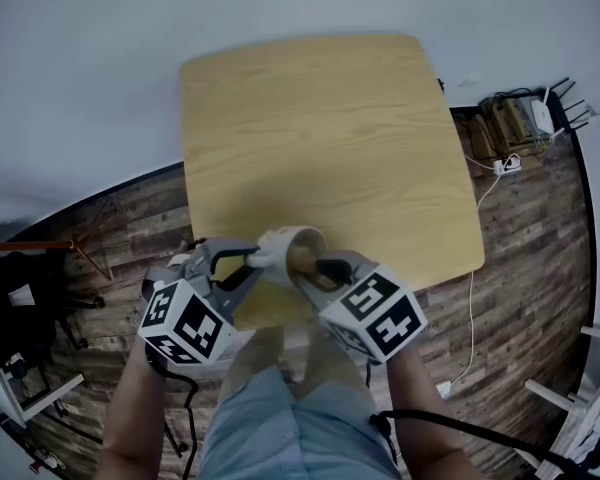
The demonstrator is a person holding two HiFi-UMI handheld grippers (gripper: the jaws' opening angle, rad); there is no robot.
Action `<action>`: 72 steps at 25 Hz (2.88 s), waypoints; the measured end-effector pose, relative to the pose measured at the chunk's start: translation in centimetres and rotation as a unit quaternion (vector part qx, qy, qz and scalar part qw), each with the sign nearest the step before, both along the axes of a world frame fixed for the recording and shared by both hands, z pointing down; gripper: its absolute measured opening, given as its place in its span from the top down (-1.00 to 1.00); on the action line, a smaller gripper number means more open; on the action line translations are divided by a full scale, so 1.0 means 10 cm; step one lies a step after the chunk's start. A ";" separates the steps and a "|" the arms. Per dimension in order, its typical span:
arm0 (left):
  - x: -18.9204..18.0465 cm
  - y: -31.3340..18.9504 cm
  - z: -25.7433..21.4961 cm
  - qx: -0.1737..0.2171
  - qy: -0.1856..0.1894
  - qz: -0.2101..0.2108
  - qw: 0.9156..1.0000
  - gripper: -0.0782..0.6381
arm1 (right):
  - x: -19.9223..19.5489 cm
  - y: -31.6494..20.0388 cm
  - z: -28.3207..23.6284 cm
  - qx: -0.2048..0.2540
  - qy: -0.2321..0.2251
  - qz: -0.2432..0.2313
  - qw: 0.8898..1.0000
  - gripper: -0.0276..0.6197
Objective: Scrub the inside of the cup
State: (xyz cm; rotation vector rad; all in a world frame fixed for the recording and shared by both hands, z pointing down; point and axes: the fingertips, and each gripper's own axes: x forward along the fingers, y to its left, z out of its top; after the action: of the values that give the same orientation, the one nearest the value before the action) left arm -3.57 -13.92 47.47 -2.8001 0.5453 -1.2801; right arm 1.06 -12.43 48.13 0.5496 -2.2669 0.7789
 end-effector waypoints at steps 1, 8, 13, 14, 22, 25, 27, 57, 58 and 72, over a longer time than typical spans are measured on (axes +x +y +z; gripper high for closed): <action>0.00 0.01 0.01 -0.001 0.000 0.001 1.000 0.53 | -0.03 -0.01 -0.03 0.001 -0.005 0.000 1.000 0.70; -0.03 0.04 0.00 -0.005 0.002 0.002 1.000 0.53 | -0.05 -0.13 -0.17 0.036 0.012 -0.013 0.999 0.70; -0.01 0.06 -0.02 -0.003 0.002 0.005 1.000 0.53 | 0.04 -0.21 -0.18 0.059 0.022 -0.009 0.998 0.69; -0.01 0.06 -0.02 -0.002 0.002 0.006 1.000 0.53 | 0.06 -0.22 -0.17 0.063 0.025 -0.007 0.998 0.69; -0.01 0.05 -0.03 0.001 -0.003 0.005 1.000 0.53 | 0.17 -0.13 -0.04 0.056 0.044 0.000 0.997 0.69; 0.00 0.06 -0.04 0.003 -0.009 0.005 1.000 0.53 | 0.19 -0.05 -0.01 0.048 0.046 0.000 0.998 0.69; 0.01 0.06 -0.04 0.005 -0.010 0.006 1.000 0.53 | 0.19 0.00 0.00 0.043 0.045 -0.001 0.998 0.69; -0.10 0.09 0.02 -0.011 -0.010 -0.004 1.000 0.53 | 0.15 -0.16 -0.11 0.066 0.038 -0.039 0.996 0.69; -0.10 0.09 0.03 -0.011 -0.010 -0.005 1.000 0.53 | 0.17 -0.13 -0.10 0.064 0.039 -0.038 0.996 0.70; -0.14 0.10 0.07 -0.004 -0.013 -0.022 1.000 0.53 | 0.04 0.17 0.01 0.016 0.021 -0.023 0.999 0.70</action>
State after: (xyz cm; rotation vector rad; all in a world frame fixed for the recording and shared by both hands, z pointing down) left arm -4.96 -12.90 48.20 -2.7892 0.6038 -1.3272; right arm 1.46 -10.73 48.28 0.5210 -2.2492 0.7032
